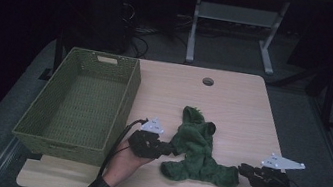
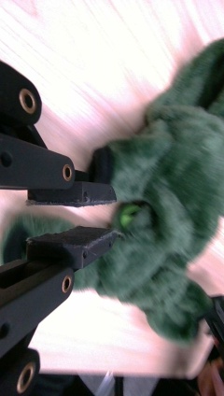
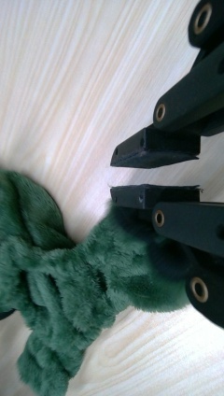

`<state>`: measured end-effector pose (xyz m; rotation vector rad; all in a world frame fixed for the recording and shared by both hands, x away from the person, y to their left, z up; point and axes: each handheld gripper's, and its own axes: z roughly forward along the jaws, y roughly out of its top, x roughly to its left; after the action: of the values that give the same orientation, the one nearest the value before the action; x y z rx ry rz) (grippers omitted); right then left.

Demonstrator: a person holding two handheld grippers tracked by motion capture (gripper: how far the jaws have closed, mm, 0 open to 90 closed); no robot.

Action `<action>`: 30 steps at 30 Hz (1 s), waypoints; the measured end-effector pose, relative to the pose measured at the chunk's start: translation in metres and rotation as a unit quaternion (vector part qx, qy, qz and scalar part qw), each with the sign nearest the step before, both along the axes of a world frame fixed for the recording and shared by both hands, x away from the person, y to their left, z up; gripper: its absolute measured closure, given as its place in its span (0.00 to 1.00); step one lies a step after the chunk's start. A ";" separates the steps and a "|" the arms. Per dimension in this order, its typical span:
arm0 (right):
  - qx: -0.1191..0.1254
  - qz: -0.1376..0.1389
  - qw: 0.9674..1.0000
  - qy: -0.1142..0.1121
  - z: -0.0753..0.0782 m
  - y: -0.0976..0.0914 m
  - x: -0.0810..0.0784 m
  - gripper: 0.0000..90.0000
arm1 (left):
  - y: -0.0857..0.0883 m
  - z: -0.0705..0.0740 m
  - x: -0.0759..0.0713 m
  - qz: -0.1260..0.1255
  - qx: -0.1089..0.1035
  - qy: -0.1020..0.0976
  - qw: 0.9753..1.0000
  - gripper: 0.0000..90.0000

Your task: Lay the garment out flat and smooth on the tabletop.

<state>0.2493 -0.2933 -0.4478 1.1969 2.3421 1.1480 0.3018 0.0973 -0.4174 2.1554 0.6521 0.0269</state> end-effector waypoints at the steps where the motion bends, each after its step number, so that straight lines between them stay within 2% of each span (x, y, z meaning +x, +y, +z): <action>1: 0.004 -0.001 1.000 -0.003 0.002 -0.001 -0.002 0.87 | -0.001 0.002 -0.002 -0.007 -0.003 -0.002 1.000 0.87; 6: 0.016 0.018 1.000 -0.015 0.009 0.003 -0.012 0.90 | -0.013 -0.001 -0.014 -0.035 0.000 0.009 0.999 0.92; 9: 0.023 0.038 0.999 -0.001 0.005 0.011 -0.014 0.93 | -0.021 -0.012 -0.020 -0.048 0.010 0.017 0.999 0.93; 11: 0.013 0.049 0.999 0.010 -0.001 0.017 -0.015 0.94 | -0.026 -0.022 -0.023 -0.053 0.017 0.027 0.998 0.94; 13: 0.003 0.055 0.998 0.021 -0.007 0.021 -0.015 0.95 | -0.029 -0.030 -0.024 -0.057 0.035 0.034 0.997 0.95; 16: -0.022 0.050 0.998 0.031 -0.014 0.022 -0.016 0.97 | -0.028 -0.040 -0.024 -0.055 0.058 0.036 0.996 0.97; 19: -0.026 0.045 0.998 0.040 -0.018 0.019 -0.018 0.99 | -0.024 -0.045 -0.025 -0.048 0.058 0.047 0.996 0.99; 22: -0.022 0.044 0.998 0.041 -0.019 0.017 -0.020 0.98 | -0.019 -0.046 -0.026 -0.045 0.048 0.054 0.996 0.99; 26: -0.008 0.047 0.998 0.032 -0.012 0.017 -0.017 0.87 | -0.013 -0.038 -0.024 -0.034 0.037 0.044 0.998 0.89; 30: 0.012 0.045 0.999 0.018 0.000 0.019 -0.007 0.79 | -0.006 -0.030 -0.016 -0.004 0.028 0.030 0.999 0.82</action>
<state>0.2424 -0.2747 -0.4481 1.1394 2.4394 1.1970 0.2860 0.0913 -0.4476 2.2205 0.6844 -0.0244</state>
